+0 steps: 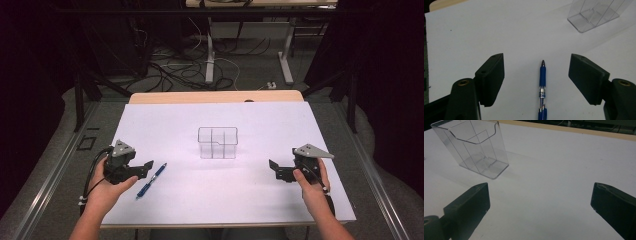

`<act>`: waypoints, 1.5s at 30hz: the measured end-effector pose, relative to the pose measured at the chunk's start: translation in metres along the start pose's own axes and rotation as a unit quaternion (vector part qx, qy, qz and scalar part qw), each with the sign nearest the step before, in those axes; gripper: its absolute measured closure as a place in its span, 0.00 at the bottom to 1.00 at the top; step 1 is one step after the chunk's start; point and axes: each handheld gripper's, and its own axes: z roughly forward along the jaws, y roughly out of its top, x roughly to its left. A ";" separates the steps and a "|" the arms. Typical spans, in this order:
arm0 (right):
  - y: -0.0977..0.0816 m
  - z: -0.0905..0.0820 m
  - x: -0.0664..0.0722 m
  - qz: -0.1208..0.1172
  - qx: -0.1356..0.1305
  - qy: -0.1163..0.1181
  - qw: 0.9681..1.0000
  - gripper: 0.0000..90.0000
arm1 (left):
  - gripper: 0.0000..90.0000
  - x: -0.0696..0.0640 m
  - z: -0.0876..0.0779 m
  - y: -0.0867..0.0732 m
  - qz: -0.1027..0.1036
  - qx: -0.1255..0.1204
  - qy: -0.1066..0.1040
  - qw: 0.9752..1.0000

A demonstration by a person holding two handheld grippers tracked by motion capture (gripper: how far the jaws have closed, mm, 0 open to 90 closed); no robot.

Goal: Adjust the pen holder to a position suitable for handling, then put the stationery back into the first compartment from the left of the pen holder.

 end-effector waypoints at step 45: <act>0.001 0.001 -0.003 0.007 -0.004 -0.007 1.000 0.05 | 0.64 -0.005 0.067 0.010 -0.043 0.200 -0.045 0.978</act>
